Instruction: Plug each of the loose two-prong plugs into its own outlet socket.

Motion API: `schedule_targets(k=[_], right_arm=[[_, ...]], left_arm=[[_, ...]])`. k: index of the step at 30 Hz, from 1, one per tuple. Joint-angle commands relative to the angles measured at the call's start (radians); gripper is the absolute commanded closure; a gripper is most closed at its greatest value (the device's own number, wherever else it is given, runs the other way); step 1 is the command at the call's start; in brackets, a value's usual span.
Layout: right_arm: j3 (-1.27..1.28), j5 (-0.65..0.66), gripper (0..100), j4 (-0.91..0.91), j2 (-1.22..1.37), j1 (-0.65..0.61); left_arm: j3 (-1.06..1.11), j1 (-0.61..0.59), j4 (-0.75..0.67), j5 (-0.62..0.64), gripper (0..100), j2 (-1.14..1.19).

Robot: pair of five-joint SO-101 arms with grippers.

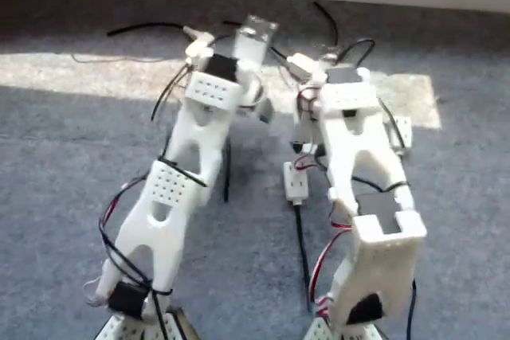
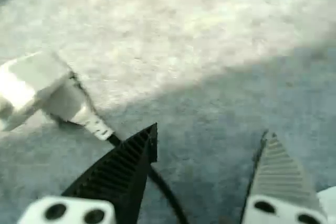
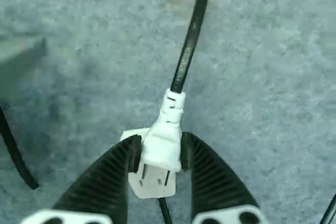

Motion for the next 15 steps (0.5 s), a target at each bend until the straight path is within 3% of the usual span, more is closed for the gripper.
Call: schedule_targets(k=[1, 10, 15], right_arm=[[-0.002, 0.011, 99.1, -0.004, -0.051, -0.015], [0.005, 0.006, 99.1, -0.045, -0.051, -0.036], [0.008, 0.011, 99.1, -0.039, -0.051, -0.157]], left_arm=[[-0.041, -0.102, -0.011, -0.006, 70, -0.013], [-0.041, -0.211, 0.008, -0.003, 70, -0.013], [-0.044, -0.312, 0.003, -0.002, 70, -0.016]])
